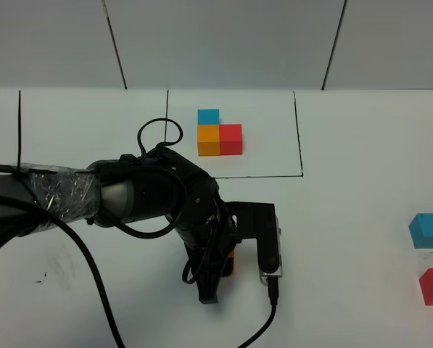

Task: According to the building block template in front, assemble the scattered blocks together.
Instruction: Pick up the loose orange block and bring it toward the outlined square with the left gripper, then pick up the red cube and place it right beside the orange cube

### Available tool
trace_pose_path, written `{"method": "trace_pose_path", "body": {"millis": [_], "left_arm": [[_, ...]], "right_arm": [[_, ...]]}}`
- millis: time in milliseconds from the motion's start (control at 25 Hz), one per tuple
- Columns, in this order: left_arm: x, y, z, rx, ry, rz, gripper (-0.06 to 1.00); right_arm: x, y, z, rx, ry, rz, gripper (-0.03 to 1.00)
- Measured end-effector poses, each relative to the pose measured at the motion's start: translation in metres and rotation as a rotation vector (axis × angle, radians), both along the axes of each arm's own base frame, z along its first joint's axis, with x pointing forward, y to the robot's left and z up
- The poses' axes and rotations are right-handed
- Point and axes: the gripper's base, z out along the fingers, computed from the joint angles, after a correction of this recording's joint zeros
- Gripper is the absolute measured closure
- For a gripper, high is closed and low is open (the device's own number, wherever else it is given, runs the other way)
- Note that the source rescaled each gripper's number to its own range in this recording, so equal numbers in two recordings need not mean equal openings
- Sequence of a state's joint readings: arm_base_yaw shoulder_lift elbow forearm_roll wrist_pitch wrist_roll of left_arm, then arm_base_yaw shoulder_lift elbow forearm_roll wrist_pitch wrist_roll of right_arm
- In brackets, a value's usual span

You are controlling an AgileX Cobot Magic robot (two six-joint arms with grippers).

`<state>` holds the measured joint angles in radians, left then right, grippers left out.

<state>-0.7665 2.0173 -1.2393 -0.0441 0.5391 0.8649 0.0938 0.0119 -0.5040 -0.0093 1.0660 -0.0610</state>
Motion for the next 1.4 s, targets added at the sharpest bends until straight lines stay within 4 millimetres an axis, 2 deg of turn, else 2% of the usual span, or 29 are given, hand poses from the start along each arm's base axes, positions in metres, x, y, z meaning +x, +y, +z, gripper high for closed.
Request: {"method": "trace_pose_path", "body": {"millis": [120,200,280,400,480,560,600,760,880,1000,1120,1240,1400], "left_arm": [[0.000,0.000,0.000,0.000,0.000,-0.001,0.93],[0.000,0.000,0.000,0.000,-0.001,-0.003,0.87],[0.000,0.000,0.000,0.000,-0.002,-0.004,0.68],[0.000,-0.001,0.000,-0.006,-0.005,-0.002,0.31],[0.000,-0.001,0.001,-0.006,-0.004,0.000,0.12],[0.000,0.001,0.006,-0.005,-0.011,0.001,-0.01],[-0.001,0.002,0.010,0.000,-0.016,0.000,-0.04],[-0.002,0.014,0.051,0.030,-0.112,-0.002,-0.05],[-0.005,0.032,0.095,0.067,-0.237,0.042,-0.04],[-0.014,0.060,0.142,0.135,-0.368,0.126,-0.01],[-0.033,0.097,0.189,0.222,-0.473,0.241,0.05],[-0.059,0.136,0.229,0.283,-0.538,0.380,0.13],[-0.098,0.176,0.275,0.124,-0.659,0.511,0.22]], "right_arm": [[0.000,0.000,0.000,0.000,0.000,0.000,0.29],[0.000,0.000,0.000,0.000,0.000,0.000,0.29],[0.000,0.000,0.000,0.000,0.000,0.000,0.29],[0.000,0.000,0.000,0.000,0.000,0.000,0.29],[0.000,0.000,0.000,0.000,0.000,0.000,0.29],[0.000,0.000,0.000,0.000,0.000,0.000,0.29],[0.000,0.000,0.000,0.000,0.000,0.000,0.29],[0.000,0.000,0.000,0.000,0.000,0.000,0.29],[0.000,0.000,0.000,0.000,0.000,0.000,0.29],[0.000,0.000,0.000,0.000,0.000,0.000,0.29],[0.000,0.000,0.000,0.000,0.000,0.000,0.29],[0.000,0.000,0.000,0.000,0.000,0.000,0.29],[0.000,0.000,0.000,0.000,0.000,0.000,0.29]]}}
